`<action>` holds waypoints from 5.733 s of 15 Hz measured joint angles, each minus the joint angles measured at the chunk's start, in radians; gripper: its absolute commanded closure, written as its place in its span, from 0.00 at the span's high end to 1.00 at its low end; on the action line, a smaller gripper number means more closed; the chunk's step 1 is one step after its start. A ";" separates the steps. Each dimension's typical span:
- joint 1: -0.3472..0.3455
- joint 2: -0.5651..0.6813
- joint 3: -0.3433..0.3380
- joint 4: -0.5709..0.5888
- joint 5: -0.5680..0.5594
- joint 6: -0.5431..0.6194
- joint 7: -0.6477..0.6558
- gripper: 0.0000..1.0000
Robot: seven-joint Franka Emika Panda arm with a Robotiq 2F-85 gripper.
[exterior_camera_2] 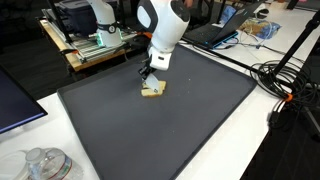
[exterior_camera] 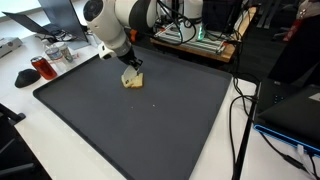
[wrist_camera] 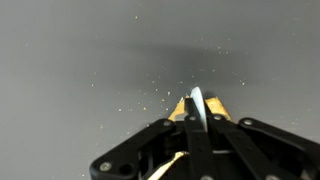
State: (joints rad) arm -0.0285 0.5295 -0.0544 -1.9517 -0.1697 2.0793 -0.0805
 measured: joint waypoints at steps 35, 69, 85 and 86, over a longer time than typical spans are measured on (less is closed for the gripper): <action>-0.032 -0.302 0.017 -0.194 -0.007 -0.066 -0.181 0.01; 0.164 -0.198 0.053 -0.037 -0.224 0.070 0.156 0.01; 0.330 -0.091 0.078 -0.005 -0.411 -0.123 0.344 0.01; 0.331 -0.088 0.080 -0.005 -0.412 -0.128 0.347 0.01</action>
State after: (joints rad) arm 0.3029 0.4418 0.0258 -1.9566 -0.5817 1.9511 0.2668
